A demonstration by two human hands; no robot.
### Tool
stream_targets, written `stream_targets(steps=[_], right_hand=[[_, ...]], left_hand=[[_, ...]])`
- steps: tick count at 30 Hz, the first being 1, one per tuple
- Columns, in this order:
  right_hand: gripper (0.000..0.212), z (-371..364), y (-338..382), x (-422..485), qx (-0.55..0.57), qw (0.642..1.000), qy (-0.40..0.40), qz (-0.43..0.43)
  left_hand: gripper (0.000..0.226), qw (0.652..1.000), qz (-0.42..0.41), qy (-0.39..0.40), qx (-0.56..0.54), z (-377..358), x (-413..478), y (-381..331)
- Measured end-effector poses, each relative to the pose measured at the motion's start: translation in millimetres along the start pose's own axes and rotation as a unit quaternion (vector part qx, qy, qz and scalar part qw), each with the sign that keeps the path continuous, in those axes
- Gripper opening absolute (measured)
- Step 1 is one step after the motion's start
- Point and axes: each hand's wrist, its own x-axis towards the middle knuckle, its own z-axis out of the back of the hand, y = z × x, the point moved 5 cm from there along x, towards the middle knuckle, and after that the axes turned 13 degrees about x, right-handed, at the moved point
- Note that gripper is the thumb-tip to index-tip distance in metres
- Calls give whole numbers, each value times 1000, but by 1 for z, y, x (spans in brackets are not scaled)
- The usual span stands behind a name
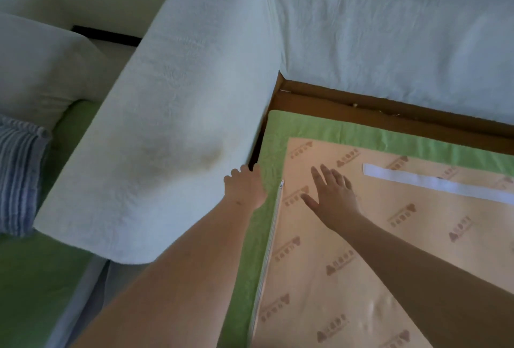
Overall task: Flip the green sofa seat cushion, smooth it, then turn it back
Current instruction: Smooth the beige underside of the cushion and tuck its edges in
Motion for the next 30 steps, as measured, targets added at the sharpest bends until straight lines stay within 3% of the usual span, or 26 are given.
stream_targets(steps=[7,12,18,23,30], right_hand=[[77,23,-3,75,6,999,-1,-53],[77,7,13,114,15,996,1,-83],[74,-13,39,150,57,985,0,-161],[70,6,62,189,86,978,-31,-187],[62,36,63,255,97,979,-62,-170]], left_hand=[[40,1000,0,-26,10,27,78,11],[38,996,-74,-42,16,32,149,11],[43,984,-140,-13,-104,50,202,34],[42,967,-87,56,-231,61,223,39],[50,941,-12,134,-312,53,274,15]])
